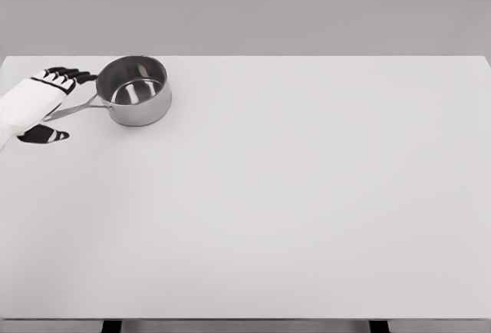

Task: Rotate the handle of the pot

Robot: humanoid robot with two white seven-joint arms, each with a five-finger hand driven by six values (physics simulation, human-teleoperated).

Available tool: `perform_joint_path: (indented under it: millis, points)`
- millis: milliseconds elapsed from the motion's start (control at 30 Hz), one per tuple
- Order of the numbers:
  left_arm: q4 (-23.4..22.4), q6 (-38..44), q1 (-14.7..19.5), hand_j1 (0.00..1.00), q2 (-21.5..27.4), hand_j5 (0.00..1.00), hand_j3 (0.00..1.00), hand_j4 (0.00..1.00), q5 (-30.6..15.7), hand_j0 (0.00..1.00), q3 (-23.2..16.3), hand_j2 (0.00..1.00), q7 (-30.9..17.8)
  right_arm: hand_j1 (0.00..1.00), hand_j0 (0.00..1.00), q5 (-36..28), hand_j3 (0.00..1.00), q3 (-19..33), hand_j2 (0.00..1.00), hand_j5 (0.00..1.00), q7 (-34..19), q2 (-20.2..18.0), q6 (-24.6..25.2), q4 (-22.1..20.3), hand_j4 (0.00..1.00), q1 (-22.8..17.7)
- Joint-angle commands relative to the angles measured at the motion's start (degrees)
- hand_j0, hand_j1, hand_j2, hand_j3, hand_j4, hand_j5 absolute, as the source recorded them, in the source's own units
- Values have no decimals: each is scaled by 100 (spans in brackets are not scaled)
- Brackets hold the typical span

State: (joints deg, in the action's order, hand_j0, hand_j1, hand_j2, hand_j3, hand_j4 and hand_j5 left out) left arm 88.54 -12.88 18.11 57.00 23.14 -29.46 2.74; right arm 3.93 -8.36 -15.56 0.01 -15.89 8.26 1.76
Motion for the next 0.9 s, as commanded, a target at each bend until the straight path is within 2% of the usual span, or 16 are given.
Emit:
perform_joint_path:
  millis: [0,167,333,700,800,867]
  points:
    - [-188,4,9,100,-119,100,100,100,32,100,2,100,7,100,100,2,100,1,100,100,0,-1,-2,0,100,0]
    - [-267,13,149,100,-269,100,100,100,164,100,2,100,25,100,100,2,100,1,100,100,0,-1,-2,0,100,0]
    - [-566,13,281,100,-330,100,100,100,217,100,2,100,33,100,100,2,100,1,100,100,0,-1,-2,0,100,0]
    - [-742,66,334,100,-444,100,100,100,481,100,10,100,42,100,100,2,100,1,100,100,0,-1,-2,0,100,0]
    - [-821,57,378,100,-453,100,100,100,824,100,10,100,33,100,100,2,100,1,100,100,0,-1,-2,0,100,0]
    - [-847,57,378,100,-453,100,100,100,841,100,10,100,33,100,100,2,100,1,100,100,0,-1,-2,0,100,0]
